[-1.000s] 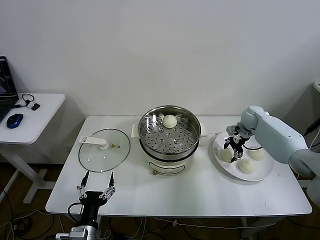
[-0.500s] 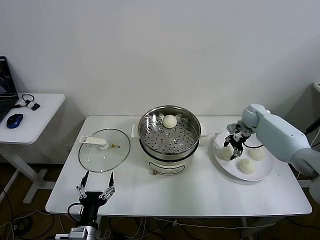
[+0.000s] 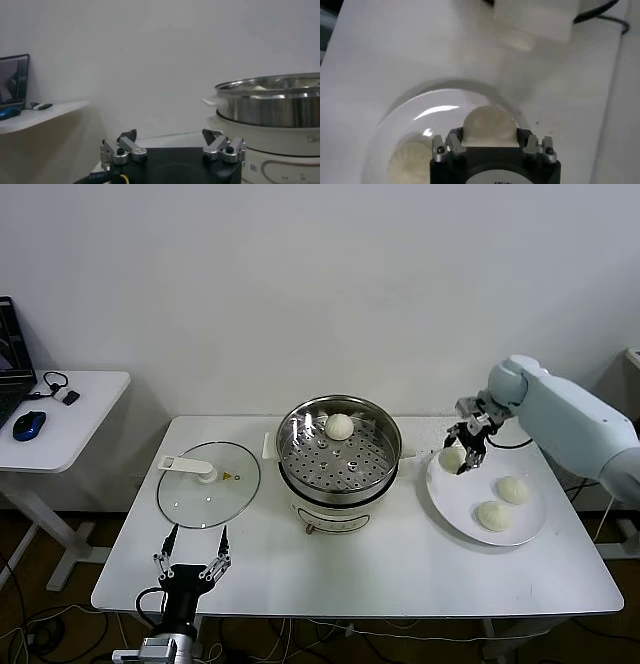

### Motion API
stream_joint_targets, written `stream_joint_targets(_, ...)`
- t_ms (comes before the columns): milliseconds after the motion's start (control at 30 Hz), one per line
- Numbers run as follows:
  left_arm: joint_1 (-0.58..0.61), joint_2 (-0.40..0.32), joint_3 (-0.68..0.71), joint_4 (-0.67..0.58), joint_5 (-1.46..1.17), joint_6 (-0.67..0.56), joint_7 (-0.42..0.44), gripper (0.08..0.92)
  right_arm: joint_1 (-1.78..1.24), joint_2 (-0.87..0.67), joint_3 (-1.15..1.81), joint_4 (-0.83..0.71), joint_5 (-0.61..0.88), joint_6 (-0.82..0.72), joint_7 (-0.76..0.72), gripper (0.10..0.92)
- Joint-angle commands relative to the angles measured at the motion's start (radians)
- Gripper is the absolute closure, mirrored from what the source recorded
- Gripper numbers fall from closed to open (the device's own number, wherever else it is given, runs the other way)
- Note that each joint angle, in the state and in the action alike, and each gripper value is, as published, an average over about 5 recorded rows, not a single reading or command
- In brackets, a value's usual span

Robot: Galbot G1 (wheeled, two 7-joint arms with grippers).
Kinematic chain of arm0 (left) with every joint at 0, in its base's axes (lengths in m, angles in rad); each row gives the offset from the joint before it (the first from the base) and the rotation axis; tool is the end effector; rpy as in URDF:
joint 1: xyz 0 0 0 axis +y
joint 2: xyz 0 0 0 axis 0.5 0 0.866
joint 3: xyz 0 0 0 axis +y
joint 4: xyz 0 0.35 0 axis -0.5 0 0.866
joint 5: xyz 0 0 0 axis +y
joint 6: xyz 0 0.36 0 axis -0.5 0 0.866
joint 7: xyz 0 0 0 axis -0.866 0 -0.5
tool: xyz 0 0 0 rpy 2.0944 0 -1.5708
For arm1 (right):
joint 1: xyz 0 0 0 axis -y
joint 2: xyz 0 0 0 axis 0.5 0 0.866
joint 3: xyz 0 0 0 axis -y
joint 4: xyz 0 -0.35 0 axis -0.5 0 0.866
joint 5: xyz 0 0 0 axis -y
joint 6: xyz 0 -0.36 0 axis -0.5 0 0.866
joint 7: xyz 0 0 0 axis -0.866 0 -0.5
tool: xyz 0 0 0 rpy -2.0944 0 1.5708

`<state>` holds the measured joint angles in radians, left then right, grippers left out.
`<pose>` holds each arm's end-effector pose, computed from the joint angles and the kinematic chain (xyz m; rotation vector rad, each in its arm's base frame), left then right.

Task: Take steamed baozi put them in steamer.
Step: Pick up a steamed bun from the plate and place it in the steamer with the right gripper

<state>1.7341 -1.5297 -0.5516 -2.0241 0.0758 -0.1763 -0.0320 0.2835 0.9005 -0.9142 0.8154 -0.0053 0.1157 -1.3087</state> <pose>0.1285 0.0170 -0.3535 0.0209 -3.0806 -0.1925 0.6193 -0.1672 -0.1158 1.4357 -1.2918 1.3950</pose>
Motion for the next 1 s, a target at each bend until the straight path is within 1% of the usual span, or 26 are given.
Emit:
stream_joint_targets(33, 0.000, -0.005, 0.007, -0.004, 0.002, 0.001, 0.000, 0.177, 0.237, 0.016, -0.166, 0.038, 0.215, -0.034, -0.020, 0.338)
stream_joint_targets(300, 0.001, -0.005, 0.019, -0.006, 0.002, -0.001, -0.001, 0.177, 0.407, 0.116, -0.302, 0.056, 0.420, -0.123, -0.042, 0.338)
stream_joint_targets(433, -0.001, -0.004, 0.021, -0.009, 0.000, 0.000, -0.001, 0.177, 0.424, 0.183, -0.321, 0.055, 0.474, -0.172, -0.039, 0.338)
stream_joint_targets(600, -0.002, -0.003, 0.023, -0.013, -0.002, -0.001, -0.001, 0.177, 0.377, 0.265, -0.310, 0.045, 0.483, -0.225, -0.021, 0.338)
stream_joint_targets(1000, -0.002, 0.003, 0.022, -0.018, -0.005, 0.000, -0.005, 0.177, 0.210, 0.448, -0.265, -0.041, 0.418, -0.275, 0.008, 0.338)
